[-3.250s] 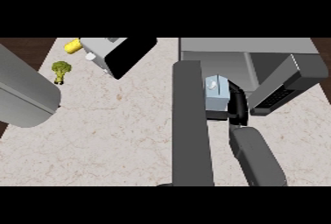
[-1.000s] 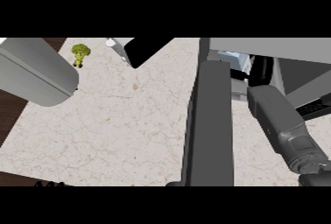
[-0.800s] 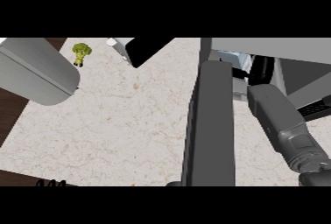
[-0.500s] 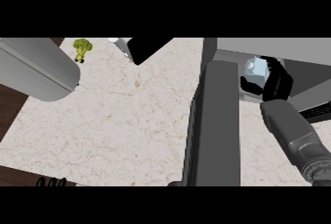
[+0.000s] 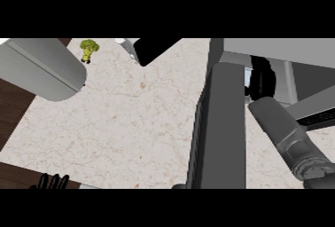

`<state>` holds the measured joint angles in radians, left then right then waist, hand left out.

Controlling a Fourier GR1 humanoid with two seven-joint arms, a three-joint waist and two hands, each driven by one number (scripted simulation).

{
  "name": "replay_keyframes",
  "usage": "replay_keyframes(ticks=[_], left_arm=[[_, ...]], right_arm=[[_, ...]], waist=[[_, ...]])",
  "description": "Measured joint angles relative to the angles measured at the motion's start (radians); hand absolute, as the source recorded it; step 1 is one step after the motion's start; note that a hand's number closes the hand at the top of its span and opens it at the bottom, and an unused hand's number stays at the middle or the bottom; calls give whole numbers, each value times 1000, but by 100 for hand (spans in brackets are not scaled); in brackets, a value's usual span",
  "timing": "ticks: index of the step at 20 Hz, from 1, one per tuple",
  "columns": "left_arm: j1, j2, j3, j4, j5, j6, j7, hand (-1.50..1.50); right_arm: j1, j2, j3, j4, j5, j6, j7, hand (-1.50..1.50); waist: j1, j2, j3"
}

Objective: Pick up the milk, place it into the microwave and close the microwave

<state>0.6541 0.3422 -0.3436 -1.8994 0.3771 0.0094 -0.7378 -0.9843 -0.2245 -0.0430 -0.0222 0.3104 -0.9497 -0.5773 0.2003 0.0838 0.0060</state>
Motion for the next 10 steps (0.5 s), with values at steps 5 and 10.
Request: replay_keyframes(ticks=[5, 10], left_arm=[[-12, -3, 4, 6, 1, 1, 2, -150], [-16, 2, 13, 11, -1, -3, -4, -150]], right_arm=[[-33, 43, 13, 0, 13, 75, -9, -150], [-43, 75, 7, -9, 6, 155, -27, -150]], waist=[[-2, -3, 2], [-13, -8, 2]])
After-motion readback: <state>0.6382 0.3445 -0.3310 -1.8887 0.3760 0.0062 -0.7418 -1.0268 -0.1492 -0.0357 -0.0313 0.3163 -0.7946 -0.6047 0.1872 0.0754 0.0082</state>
